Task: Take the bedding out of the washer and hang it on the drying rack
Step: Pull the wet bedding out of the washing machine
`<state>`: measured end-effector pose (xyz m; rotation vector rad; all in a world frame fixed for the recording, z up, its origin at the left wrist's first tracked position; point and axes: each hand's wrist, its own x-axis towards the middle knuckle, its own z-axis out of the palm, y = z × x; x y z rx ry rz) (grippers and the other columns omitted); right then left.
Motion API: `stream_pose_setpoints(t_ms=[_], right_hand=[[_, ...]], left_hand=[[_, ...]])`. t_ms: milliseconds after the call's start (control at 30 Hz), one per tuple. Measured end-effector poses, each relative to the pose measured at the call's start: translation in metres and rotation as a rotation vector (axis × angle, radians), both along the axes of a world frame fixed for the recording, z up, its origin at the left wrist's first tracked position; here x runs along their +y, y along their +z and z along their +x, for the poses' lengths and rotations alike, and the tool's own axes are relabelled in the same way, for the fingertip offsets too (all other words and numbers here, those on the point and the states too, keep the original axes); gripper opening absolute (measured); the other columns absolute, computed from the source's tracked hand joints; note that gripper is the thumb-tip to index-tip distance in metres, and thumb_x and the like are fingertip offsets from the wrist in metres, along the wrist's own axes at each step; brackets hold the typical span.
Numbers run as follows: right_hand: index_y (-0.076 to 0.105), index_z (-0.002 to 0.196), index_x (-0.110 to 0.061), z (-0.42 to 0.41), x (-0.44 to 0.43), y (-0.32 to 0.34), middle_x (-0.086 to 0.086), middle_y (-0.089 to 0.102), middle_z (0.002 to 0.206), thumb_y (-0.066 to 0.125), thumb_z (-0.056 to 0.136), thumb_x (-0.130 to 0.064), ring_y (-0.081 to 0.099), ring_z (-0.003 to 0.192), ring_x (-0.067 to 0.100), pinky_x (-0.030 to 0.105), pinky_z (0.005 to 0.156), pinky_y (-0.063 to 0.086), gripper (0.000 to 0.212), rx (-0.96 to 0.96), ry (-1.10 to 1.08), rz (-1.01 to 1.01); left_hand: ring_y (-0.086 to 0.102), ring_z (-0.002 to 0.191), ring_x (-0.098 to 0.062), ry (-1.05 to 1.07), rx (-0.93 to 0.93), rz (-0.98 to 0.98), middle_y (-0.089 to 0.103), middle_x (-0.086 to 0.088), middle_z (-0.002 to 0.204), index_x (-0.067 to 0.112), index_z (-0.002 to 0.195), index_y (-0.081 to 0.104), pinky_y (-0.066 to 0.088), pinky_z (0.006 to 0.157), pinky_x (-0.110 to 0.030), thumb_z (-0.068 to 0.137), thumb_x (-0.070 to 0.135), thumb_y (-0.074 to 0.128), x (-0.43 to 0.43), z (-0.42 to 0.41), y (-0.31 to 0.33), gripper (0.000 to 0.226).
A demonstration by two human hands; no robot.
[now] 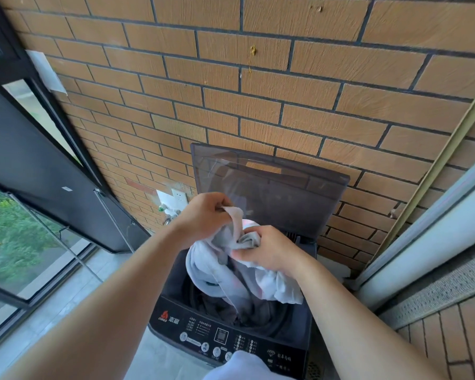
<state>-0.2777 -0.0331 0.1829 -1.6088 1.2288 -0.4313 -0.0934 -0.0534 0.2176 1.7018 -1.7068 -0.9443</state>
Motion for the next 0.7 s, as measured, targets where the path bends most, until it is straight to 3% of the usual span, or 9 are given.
stream_pose_setpoints(t_ms=[100, 167, 233, 300, 400, 467, 567, 633, 700], right_hand=[[0.066, 0.069, -0.023, 0.0, 0.0, 0.001, -0.009, 0.062, 0.064, 0.084, 0.078, -0.019, 0.058, 0.061, 0.007, 0.026, 0.062, 0.048, 0.02, -0.198, -0.179, 0.014], [0.049, 0.061, -0.016, -0.002, -0.003, 0.002, -0.001, 0.05, 0.059, 0.082, 0.074, -0.007, 0.049, 0.056, 0.016, 0.032, 0.056, 0.04, 0.036, -0.343, -0.254, -0.001], [0.039, 0.059, -0.019, -0.003, -0.006, 0.003, -0.003, 0.04, 0.056, 0.079, 0.075, 0.001, 0.039, 0.054, 0.014, 0.026, 0.052, 0.033, 0.047, -0.427, -0.272, -0.043], [0.037, 0.06, -0.02, -0.002, -0.009, 0.004, -0.004, 0.038, 0.057, 0.079, 0.078, -0.002, 0.038, 0.054, 0.012, 0.024, 0.051, 0.032, 0.049, -0.441, -0.297, -0.101], [0.041, 0.068, -0.019, 0.001, -0.013, 0.003, -0.004, 0.044, 0.062, 0.08, 0.08, -0.015, 0.044, 0.057, 0.013, 0.027, 0.055, 0.038, 0.041, -0.418, -0.375, -0.135], [0.052, 0.083, -0.02, 0.0, -0.017, 0.001, -0.005, 0.058, 0.074, 0.086, 0.074, -0.027, 0.055, 0.066, 0.012, 0.032, 0.063, 0.047, 0.035, -0.262, -0.333, -0.124], [0.067, 0.107, -0.022, -0.004, -0.019, -0.001, -0.007, 0.069, 0.09, 0.095, 0.061, -0.038, 0.062, 0.078, 0.01, 0.03, 0.073, 0.052, 0.056, -0.067, -0.113, 0.006], [0.07, 0.095, -0.007, -0.004, -0.017, -0.002, -0.005, 0.067, 0.079, 0.094, 0.058, -0.04, 0.057, 0.072, 0.009, 0.031, 0.07, 0.047, 0.055, 0.001, 0.029, 0.069], [0.063, 0.083, 0.002, -0.003, -0.014, 0.0, 0.0, 0.059, 0.069, 0.09, 0.063, -0.034, 0.051, 0.067, 0.011, 0.03, 0.065, 0.042, 0.05, -0.002, 0.053, 0.09]], left_hand=[[0.061, 0.076, -0.014, -0.096, 0.085, 0.037, 0.068, 0.002, 0.088, 0.02, 0.099, 0.065, 0.052, 0.065, -0.026, 0.066, 0.0, 0.083, -0.002, 0.012, 0.007, 0.043], [0.061, 0.081, -0.018, -0.105, -0.146, 0.056, 0.063, 0.002, 0.093, 0.023, 0.108, 0.059, 0.053, 0.063, -0.03, 0.067, -0.003, 0.074, -0.005, 0.021, -0.006, 0.051], [0.058, 0.077, -0.025, -0.081, -0.424, 0.003, 0.059, 0.003, 0.081, 0.021, 0.097, 0.058, 0.045, 0.056, -0.028, 0.077, 0.002, 0.062, -0.006, 0.027, -0.027, 0.029], [0.059, 0.076, -0.028, -0.014, -0.516, 0.017, 0.06, 0.0, 0.074, 0.015, 0.082, 0.057, 0.045, 0.057, -0.029, 0.089, 0.013, 0.058, -0.004, 0.031, -0.049, 0.007], [0.072, 0.086, -0.029, 0.188, -0.051, 0.273, 0.073, -0.012, 0.096, 0.013, 0.097, 0.065, 0.061, 0.076, -0.041, 0.102, 0.023, 0.051, -0.002, 0.031, -0.072, 0.018], [0.071, 0.085, -0.027, 0.29, 0.21, 0.371, 0.071, -0.011, 0.097, 0.015, 0.103, 0.064, 0.061, 0.069, -0.037, 0.105, 0.02, 0.044, 0.002, 0.023, -0.073, 0.02], [0.048, 0.059, -0.018, 0.254, 0.03, 0.125, 0.056, -0.004, 0.069, 0.007, 0.085, 0.059, 0.036, 0.053, -0.024, 0.101, 0.018, 0.044, -0.005, 0.012, -0.059, 0.025], [0.041, 0.055, -0.016, 0.15, -0.127, -0.057, 0.051, -0.001, 0.063, 0.002, 0.083, 0.06, 0.031, 0.049, -0.026, 0.097, 0.017, 0.05, -0.006, 0.006, -0.036, 0.023], [0.048, 0.057, -0.014, 0.023, -0.114, -0.104, 0.057, 0.003, 0.067, 0.011, 0.085, 0.066, 0.038, 0.048, -0.023, 0.087, 0.012, 0.06, -0.007, 0.005, -0.014, 0.006]])
